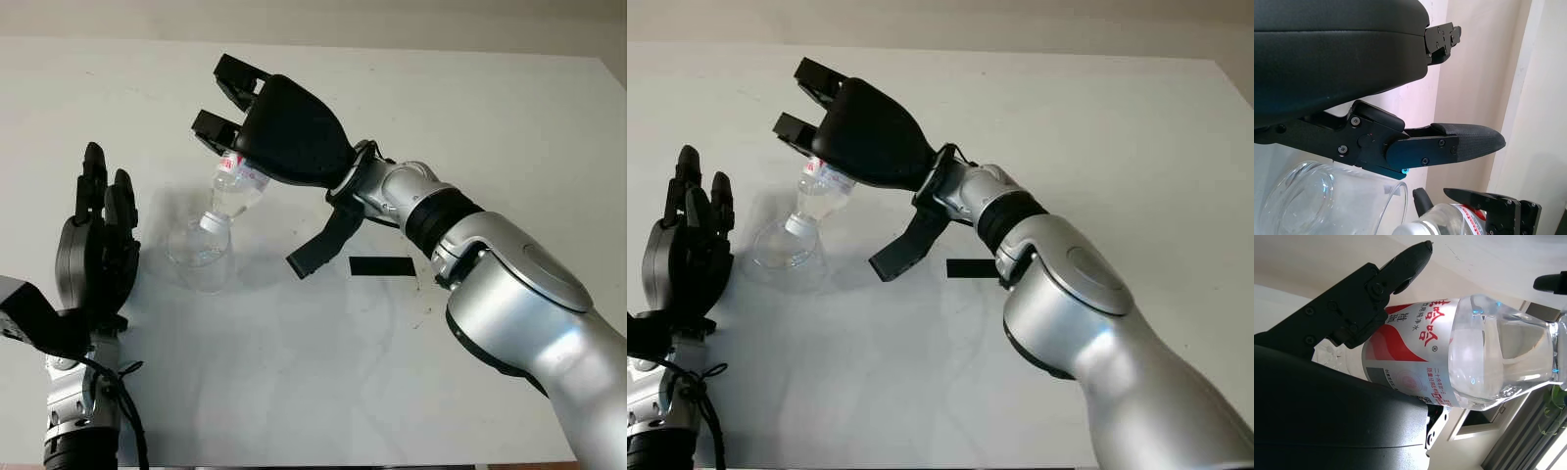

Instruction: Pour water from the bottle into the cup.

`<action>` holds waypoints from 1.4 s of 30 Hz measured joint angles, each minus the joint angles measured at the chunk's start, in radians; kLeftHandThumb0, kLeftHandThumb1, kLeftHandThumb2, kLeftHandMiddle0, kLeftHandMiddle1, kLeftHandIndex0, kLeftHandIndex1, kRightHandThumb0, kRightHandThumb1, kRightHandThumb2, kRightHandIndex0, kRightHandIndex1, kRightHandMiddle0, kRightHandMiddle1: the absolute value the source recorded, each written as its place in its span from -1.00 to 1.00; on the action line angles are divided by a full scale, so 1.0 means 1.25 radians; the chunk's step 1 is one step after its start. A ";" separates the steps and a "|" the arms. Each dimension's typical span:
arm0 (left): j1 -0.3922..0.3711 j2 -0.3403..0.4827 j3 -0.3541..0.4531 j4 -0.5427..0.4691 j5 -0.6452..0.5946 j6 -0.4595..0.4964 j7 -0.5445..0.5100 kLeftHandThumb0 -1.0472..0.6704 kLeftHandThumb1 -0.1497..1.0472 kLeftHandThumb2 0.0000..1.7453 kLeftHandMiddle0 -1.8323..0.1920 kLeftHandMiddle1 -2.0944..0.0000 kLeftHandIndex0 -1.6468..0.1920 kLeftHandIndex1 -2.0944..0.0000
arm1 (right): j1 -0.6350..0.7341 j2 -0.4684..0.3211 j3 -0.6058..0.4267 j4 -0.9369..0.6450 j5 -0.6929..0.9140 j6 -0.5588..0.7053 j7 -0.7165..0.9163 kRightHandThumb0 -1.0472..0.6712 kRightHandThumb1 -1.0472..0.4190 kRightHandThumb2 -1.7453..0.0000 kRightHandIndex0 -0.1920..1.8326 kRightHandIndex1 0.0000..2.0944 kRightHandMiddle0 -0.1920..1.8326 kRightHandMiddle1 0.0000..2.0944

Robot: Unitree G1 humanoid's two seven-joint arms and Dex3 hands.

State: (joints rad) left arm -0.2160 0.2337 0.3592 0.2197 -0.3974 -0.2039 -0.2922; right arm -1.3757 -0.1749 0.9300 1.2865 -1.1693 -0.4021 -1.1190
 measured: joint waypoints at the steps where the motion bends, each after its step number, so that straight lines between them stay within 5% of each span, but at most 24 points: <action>1: 0.000 0.000 0.000 0.000 0.000 0.000 0.000 -0.69 1.00 -0.44 0.99 0.95 0.99 0.95 | 0.000 0.000 -0.009 0.001 0.014 -0.012 0.013 -0.27 -0.97 0.94 0.44 1.00 -0.18 0.96; 4: 0.000 0.000 0.000 0.000 0.000 0.000 -0.001 -0.69 1.00 -0.44 0.99 0.95 0.99 0.95 | 0.000 0.002 -0.058 0.001 0.081 -0.069 0.082 -0.26 -0.97 0.94 0.39 1.00 -0.28 0.94; 11: -0.001 -0.001 0.000 0.002 0.000 -0.002 0.000 -0.69 1.00 -0.44 0.98 0.95 0.99 0.95 | 0.011 0.003 -0.171 0.001 0.234 -0.146 0.273 -0.20 -1.00 0.79 0.36 1.00 0.00 1.00; 21: -0.003 -0.001 0.001 0.005 0.000 -0.004 -0.005 -0.69 1.00 -0.43 0.99 0.95 0.99 0.95 | 0.054 0.004 -0.315 -0.005 0.401 -0.177 0.477 -0.20 -1.00 0.69 0.36 1.00 -0.02 1.00; 26: -0.003 -0.001 0.003 0.005 -0.001 -0.004 -0.009 -0.68 1.00 -0.43 0.98 0.95 0.98 0.95 | 0.090 0.016 -0.450 -0.017 0.577 -0.184 0.682 -0.18 -1.00 0.58 0.29 1.00 -0.06 1.00; 30: -0.003 -0.001 0.004 0.005 -0.002 -0.004 -0.011 -0.69 1.00 -0.44 0.98 0.95 0.99 0.95 | 0.136 0.036 -0.579 -0.044 0.753 -0.156 0.871 -0.18 -1.00 0.53 0.25 1.00 -0.07 1.00; 33: -0.003 0.000 0.006 0.005 -0.002 -0.002 -0.011 -0.69 1.00 -0.43 0.98 0.95 0.99 0.95 | 0.182 0.037 -0.648 -0.074 0.841 -0.131 0.968 -0.18 -1.00 0.47 0.46 1.00 0.05 1.00; 42: -0.008 0.000 0.003 0.010 -0.001 0.006 -0.017 -0.70 1.00 -0.40 0.99 0.95 1.00 0.96 | 0.377 0.031 -0.784 -0.400 1.073 0.142 1.199 -0.15 -1.00 0.42 0.49 1.00 0.09 1.00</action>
State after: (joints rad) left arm -0.2255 0.2340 0.3632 0.2319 -0.3989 -0.1968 -0.3132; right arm -0.9049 -0.1366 -0.0497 0.7864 0.1722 -0.2250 0.3793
